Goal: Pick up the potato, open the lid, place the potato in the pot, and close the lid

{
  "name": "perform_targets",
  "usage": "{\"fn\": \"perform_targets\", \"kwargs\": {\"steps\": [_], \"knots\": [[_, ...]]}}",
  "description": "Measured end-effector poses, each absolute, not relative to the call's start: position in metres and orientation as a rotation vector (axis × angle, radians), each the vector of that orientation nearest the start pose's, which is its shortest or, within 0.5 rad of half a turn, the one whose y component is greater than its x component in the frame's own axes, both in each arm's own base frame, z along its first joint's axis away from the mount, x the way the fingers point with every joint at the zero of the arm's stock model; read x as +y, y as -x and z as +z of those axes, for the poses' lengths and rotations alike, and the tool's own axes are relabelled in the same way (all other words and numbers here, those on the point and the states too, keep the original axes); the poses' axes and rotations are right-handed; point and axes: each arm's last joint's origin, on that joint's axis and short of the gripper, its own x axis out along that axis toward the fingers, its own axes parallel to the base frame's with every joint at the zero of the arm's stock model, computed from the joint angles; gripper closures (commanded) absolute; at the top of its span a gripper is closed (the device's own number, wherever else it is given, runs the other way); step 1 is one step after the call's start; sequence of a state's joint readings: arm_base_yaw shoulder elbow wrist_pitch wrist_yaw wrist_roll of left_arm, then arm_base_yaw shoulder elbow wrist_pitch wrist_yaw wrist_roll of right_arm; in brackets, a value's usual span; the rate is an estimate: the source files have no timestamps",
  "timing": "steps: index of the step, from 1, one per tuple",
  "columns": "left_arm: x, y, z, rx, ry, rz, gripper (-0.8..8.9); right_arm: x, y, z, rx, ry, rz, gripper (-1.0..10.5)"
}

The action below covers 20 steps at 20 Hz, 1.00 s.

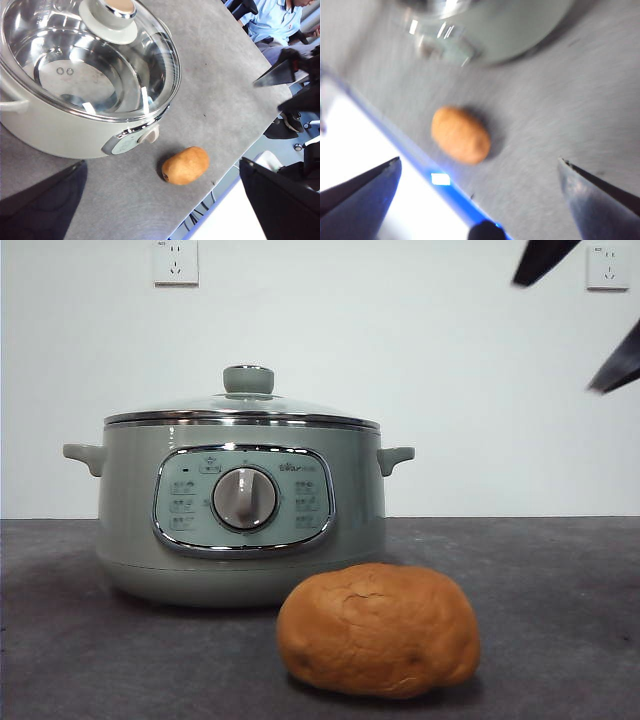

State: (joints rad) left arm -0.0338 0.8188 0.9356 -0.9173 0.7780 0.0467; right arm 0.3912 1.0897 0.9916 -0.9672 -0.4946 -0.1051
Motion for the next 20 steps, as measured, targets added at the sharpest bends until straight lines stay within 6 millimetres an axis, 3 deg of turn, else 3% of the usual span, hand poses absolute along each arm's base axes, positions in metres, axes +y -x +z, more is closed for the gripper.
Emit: {"fn": "perform_targets", "kwargs": {"steps": [7,13,20], "knots": [[-0.025,-0.136,0.320,0.747,0.241,-0.791,3.11,0.155,-0.169,0.263,1.116,0.299,0.992,2.9],[-0.025,-0.136,0.320,0.748,0.242,-0.791,3.11,0.191,-0.164,0.246,1.075,0.448,1.022,2.9],[-0.025,-0.135,0.320,0.759,0.246,-0.790,3.11,0.216,-0.168,0.219,1.091,0.552,1.023,2.9]]}}
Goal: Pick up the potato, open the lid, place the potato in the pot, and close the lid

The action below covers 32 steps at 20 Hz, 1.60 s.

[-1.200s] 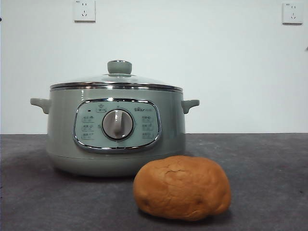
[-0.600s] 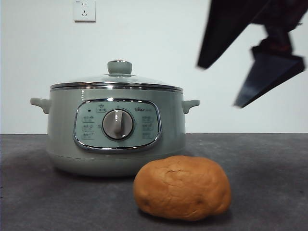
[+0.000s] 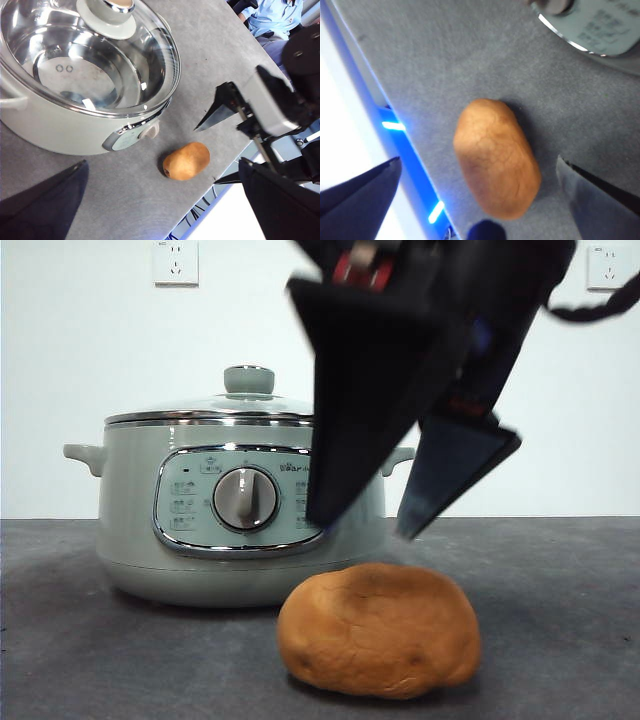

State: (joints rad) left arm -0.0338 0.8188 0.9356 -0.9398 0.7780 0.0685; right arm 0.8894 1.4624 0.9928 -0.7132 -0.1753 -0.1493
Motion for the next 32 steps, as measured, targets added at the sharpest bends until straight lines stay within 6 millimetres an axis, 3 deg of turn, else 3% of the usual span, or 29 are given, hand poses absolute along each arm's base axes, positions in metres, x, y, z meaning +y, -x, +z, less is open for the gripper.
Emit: {"fn": "perform_targets", "kwargs": {"steps": [11,12,13,15,20,22,26,32], "knots": [[-0.025,-0.135,0.318,0.771,0.243,-0.791,3.11,0.231,-0.182,0.177,1.184,0.621,0.976,3.1],[-0.025,-0.135,0.318,0.773,0.244,-0.791,3.11,0.232,-0.183,0.175,1.192,0.625,0.975,3.9],[-0.025,-0.136,0.318,0.775,0.244,-0.791,3.11,0.232,-0.183,0.174,1.196,0.626,0.974,5.5],[-0.025,-0.137,0.317,0.781,0.247,-0.791,3.11,0.232,-0.183,0.174,1.196,0.625,0.975,9.5],[-0.025,-0.148,0.314,0.794,0.250,-0.790,3.11,0.230,-0.181,0.177,1.222,0.631,0.972,9.6],[-0.026,-0.157,0.313,0.769,0.238,-0.786,3.12,0.224,-0.177,0.193,1.238,0.636,0.968,9.6],[-0.035,-0.181,0.313,0.756,0.188,-0.732,3.12,0.207,-0.163,0.252,1.164,0.619,0.965,9.5],[-0.075,-0.227,0.326,0.742,0.030,-0.673,3.12,0.176,-0.143,0.318,1.059,0.621,0.834,9.5]]}}
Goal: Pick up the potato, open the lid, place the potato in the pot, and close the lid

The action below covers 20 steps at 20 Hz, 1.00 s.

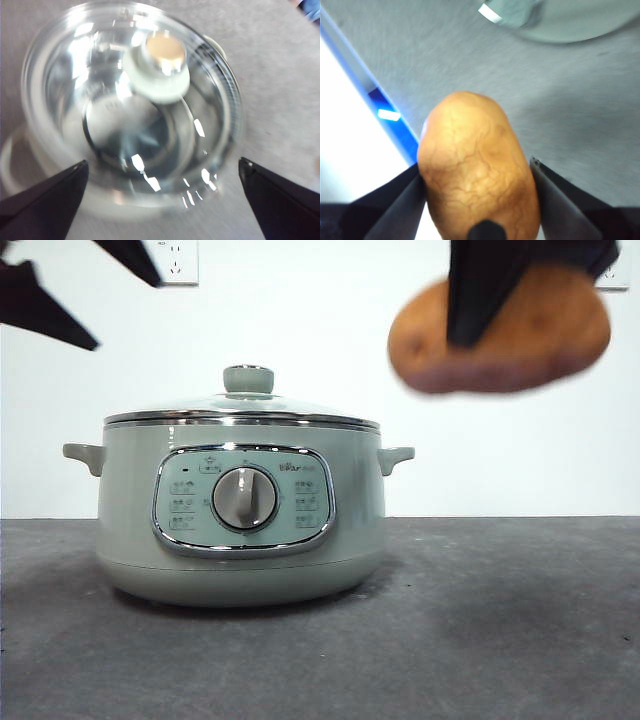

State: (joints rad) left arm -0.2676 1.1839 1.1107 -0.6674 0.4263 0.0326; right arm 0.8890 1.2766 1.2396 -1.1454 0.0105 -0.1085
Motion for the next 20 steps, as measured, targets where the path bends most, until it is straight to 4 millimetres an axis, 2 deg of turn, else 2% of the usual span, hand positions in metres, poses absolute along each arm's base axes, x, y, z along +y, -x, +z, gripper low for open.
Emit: {"fn": "perform_targets", "kwargs": {"steps": [5,9,12,15,18,20], "knots": [[-0.121,-0.269,0.337,0.742,-0.093,-0.619,3.12,0.157,-0.131,0.349,1.012,0.546,0.725,9.5],[-0.147,-0.297,0.338,0.744,-0.123,-0.633,3.12,0.145,-0.121,0.355,1.034,0.508,0.697,9.5],[-0.160,-0.314,0.331,0.751,-0.144,-0.610,3.15,0.139,-0.116,0.356,1.062,0.503,0.681,9.5],[-0.167,-0.319,0.321,0.779,-0.158,-0.610,3.15,0.136,-0.114,0.356,1.073,0.501,0.675,9.5],[-0.172,-0.317,0.319,0.789,-0.166,-0.623,3.20,0.136,-0.113,0.357,1.072,0.497,0.674,9.5],[-0.175,-0.315,0.318,0.795,-0.183,-0.606,4.48,0.136,-0.114,0.357,1.070,0.496,0.674,9.5]]}}
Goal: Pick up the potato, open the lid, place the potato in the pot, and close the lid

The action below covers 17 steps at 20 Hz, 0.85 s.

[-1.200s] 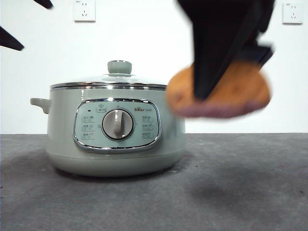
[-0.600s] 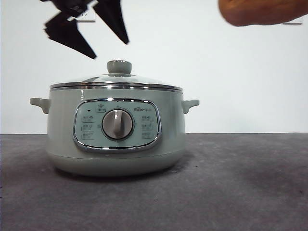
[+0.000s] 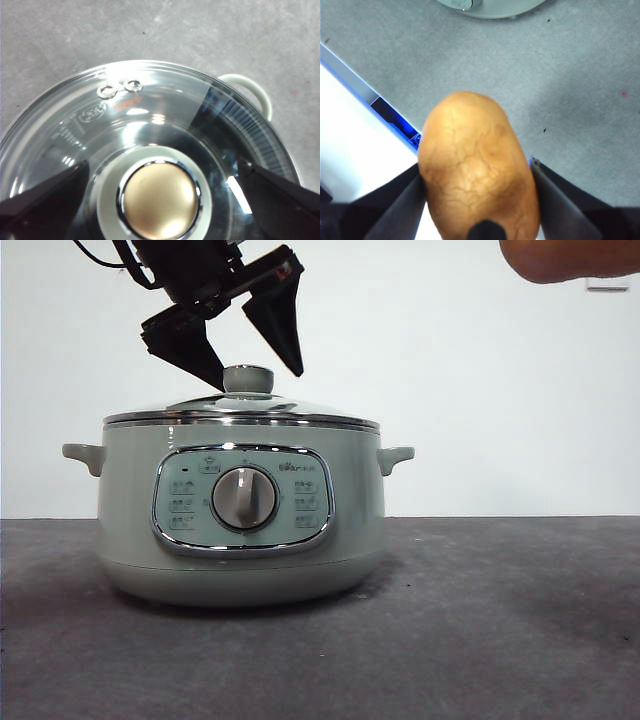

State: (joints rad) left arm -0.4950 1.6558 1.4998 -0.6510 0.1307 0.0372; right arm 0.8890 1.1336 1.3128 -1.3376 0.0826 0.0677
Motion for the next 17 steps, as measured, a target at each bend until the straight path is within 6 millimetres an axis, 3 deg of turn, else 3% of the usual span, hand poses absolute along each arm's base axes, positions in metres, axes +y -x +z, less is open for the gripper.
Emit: {"fn": "perform_targets", "kwargs": {"steps": [7,17], "knots": [[-0.1748,-0.3118,0.3149,0.833,-0.223,-0.569,8.32,0.1362,-0.1136,0.3569,1.070,0.496,0.674,9.5],[-0.1729,-0.3088,0.3213,0.825,-0.233,-0.545,8.22,0.1434,-0.1195,0.3552,1.061,0.470,0.666,9.5]]}}
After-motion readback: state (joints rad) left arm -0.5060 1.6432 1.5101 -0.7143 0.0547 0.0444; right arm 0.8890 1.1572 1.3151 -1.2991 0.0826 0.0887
